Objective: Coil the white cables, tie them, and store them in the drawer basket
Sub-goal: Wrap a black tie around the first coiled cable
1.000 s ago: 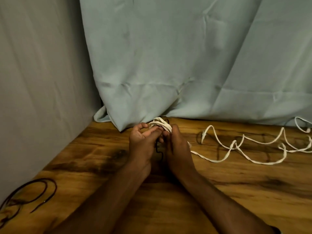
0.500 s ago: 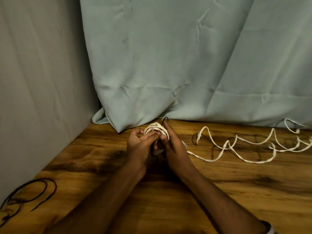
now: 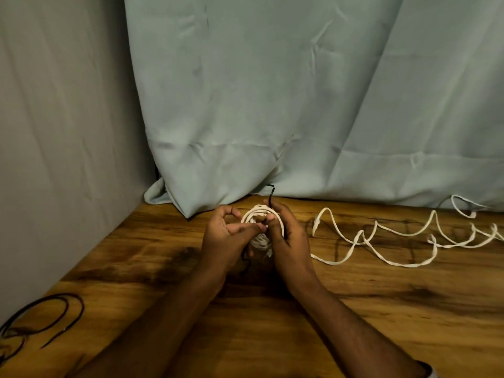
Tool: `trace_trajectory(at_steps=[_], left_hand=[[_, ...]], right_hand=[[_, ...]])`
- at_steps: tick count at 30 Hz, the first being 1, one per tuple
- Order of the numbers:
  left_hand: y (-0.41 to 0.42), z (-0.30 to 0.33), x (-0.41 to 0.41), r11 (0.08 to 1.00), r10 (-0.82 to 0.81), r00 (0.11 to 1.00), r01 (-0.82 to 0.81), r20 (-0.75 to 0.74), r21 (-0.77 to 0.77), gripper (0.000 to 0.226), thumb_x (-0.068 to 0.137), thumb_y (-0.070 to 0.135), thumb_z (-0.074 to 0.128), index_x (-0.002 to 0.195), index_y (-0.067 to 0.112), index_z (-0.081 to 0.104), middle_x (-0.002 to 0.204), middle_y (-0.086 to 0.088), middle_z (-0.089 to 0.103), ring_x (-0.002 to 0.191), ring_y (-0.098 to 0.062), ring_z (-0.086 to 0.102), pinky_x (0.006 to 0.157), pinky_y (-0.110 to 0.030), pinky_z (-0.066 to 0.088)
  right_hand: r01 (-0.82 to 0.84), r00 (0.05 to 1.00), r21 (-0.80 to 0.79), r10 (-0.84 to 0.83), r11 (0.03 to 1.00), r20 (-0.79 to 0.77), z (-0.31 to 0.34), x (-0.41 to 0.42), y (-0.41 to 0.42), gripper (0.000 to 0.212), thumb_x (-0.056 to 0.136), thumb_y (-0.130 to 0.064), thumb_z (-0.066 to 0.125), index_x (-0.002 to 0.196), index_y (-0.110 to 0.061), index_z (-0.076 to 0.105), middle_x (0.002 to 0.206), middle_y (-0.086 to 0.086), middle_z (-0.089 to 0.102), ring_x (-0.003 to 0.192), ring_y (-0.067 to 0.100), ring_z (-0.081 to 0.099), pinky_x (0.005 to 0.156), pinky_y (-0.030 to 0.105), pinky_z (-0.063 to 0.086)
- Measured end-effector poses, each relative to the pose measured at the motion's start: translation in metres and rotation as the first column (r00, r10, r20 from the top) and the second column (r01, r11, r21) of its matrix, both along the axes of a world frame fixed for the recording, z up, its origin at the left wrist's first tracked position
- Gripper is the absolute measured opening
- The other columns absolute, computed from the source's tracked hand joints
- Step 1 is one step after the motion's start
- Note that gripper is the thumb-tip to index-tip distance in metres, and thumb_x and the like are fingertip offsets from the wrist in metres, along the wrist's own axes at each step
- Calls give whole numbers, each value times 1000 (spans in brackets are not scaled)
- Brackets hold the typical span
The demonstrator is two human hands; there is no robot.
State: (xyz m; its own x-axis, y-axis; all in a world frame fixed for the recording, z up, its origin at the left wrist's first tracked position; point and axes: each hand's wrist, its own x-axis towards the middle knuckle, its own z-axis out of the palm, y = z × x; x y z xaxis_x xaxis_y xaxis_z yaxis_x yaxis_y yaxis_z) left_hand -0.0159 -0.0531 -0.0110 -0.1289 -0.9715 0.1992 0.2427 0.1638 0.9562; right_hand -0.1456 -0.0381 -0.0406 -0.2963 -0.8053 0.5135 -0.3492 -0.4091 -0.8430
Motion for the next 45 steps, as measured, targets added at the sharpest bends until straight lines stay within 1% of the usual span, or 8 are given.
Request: trace_trajectory(at_steps=[8, 12, 19, 27, 32, 37, 40, 45], left_hand=[[6, 0, -3, 983, -179, 981, 182, 77, -27, 10, 86, -2, 69, 96, -2, 67, 79, -12, 76, 38, -12, 53, 36, -21, 41], [9, 4, -1, 976, -217, 972, 216, 89, 24, 10, 88, 1, 68, 97, 0, 72, 82, -10, 77, 36, -10, 51, 37, -20, 38], [12, 6, 0, 942, -317, 947, 309, 50, 129, 9, 86, 3, 68, 92, 6, 75, 86, -13, 76, 41, -9, 53, 38, -19, 38], [9, 11, 4, 930, -340, 939, 344, -55, 130, 13, 80, 4, 66, 89, 4, 75, 79, -10, 74, 43, -15, 54, 40, -21, 37], [6, 21, 7, 918, -360, 855, 395, -374, 19, 32, 86, -6, 38, 98, -4, 67, 83, -16, 74, 66, -23, 72, 56, -22, 55], [0, 17, 4, 945, -323, 872, 279, -368, -169, 39, 84, -19, 44, 116, -4, 61, 104, -18, 75, 93, -25, 74, 75, -25, 58], [-3, 16, 3, 973, -95, 956, 30, -278, -230, 17, 95, -1, 53, 103, 2, 67, 84, -8, 77, 74, -17, 75, 64, -19, 56], [-5, 15, 7, 894, 163, 967, -229, -198, -385, 25, 102, 12, 51, 88, 3, 69, 63, 0, 63, 57, -14, 61, 56, -21, 48]], right_hand=[[145, 988, -27, -146, 989, -45, 4, -6, 3, 33, 107, -33, 47, 132, -37, 67, 112, -16, 76, 107, 4, 70, 93, 44, 59], [208, 977, -28, -209, 978, -44, 4, -5, 4, 39, 101, -42, 45, 134, -38, 65, 111, -14, 76, 105, 4, 70, 91, 43, 59], [264, 965, -64, -263, 962, 23, 6, -9, 5, 31, 104, -27, 55, 131, -32, 71, 112, -15, 76, 103, 2, 70, 91, 41, 60], [266, 964, -99, -263, 959, 44, 5, -8, 5, 30, 103, -21, 61, 128, -31, 74, 115, -18, 76, 108, -3, 69, 94, 32, 58], [294, 951, -92, -282, 951, 130, 2, -13, -2, 29, 101, -20, 61, 125, -27, 75, 114, -12, 77, 107, 4, 71, 97, 41, 59], [282, 955, -84, -270, 956, 124, 2, -10, -3, 29, 100, -26, 61, 125, -28, 75, 111, -11, 78, 104, 4, 72, 94, 42, 61], [267, 958, -77, -257, 960, 124, 2, -9, -3, 34, 95, -35, 59, 124, -30, 76, 109, -11, 78, 103, 4, 73, 93, 44, 61], [234, 972, -65, -233, 970, 30, 1, -5, 0, 33, 96, -43, 58, 125, -40, 73, 114, -14, 78, 106, 2, 71, 92, 42, 61]])
